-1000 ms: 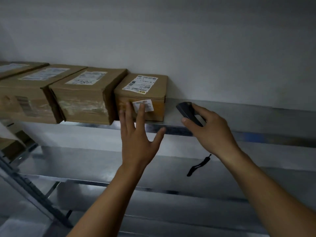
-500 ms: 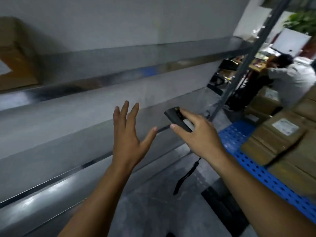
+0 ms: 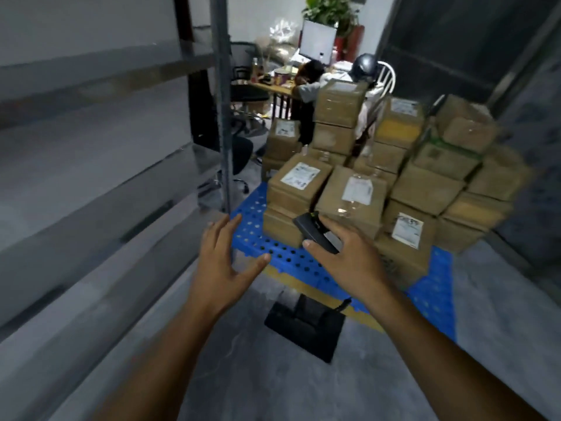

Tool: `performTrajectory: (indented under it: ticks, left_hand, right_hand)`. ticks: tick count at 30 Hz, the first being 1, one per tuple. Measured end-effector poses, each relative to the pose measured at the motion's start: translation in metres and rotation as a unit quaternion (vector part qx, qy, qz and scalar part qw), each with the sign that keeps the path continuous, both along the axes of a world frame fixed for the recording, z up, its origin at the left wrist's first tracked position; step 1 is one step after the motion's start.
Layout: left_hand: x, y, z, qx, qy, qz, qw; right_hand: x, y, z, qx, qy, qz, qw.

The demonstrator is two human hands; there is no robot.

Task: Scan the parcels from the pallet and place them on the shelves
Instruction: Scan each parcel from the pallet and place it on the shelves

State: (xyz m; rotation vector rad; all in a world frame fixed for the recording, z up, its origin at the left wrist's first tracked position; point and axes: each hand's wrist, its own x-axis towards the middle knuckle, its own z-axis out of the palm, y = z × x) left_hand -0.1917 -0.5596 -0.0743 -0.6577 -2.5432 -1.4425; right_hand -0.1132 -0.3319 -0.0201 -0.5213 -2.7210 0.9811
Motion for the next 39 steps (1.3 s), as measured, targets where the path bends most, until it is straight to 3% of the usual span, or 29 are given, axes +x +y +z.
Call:
performTrajectory:
  ticks: [6,15,22,27,33,39]
  left_hand:
    - [0.005,0.116,-0.01,0.0,-0.066,-0.1,0.993]
    - [-0.062,0.217,-0.035,-0.071,-0.067,-0.159,0.983]
    - [-0.102,0.255,-0.077,-0.209,0.073,-0.134,0.966]
    - [-0.118,0.262,-0.089,-0.177,0.109,-0.16,0.965]
    - [-0.135,0.266,-0.102,-0.071,0.01,-0.196,0.978]
    - [-0.137,0.268,-0.121,-0.023,-0.066,-0.18,0.981]
  right_hand:
    - [0.029,0.113,-0.01,-0.03,-0.008,-0.064,0.997]
    - [0.019,0.199,-0.043,-0.056,-0.037,-0.132,0.989]
    - [-0.023,0.24,-0.052,-0.036,-0.096,-0.144,0.984]
    - [-0.059,0.276,-0.028,0.047,-0.169,-0.028,0.984]
    - [-0.092,0.303,0.009,0.219,-0.339,0.021,0.914]
    - [-0.112,0.305,0.03,0.292,-0.367,0.049,0.882]
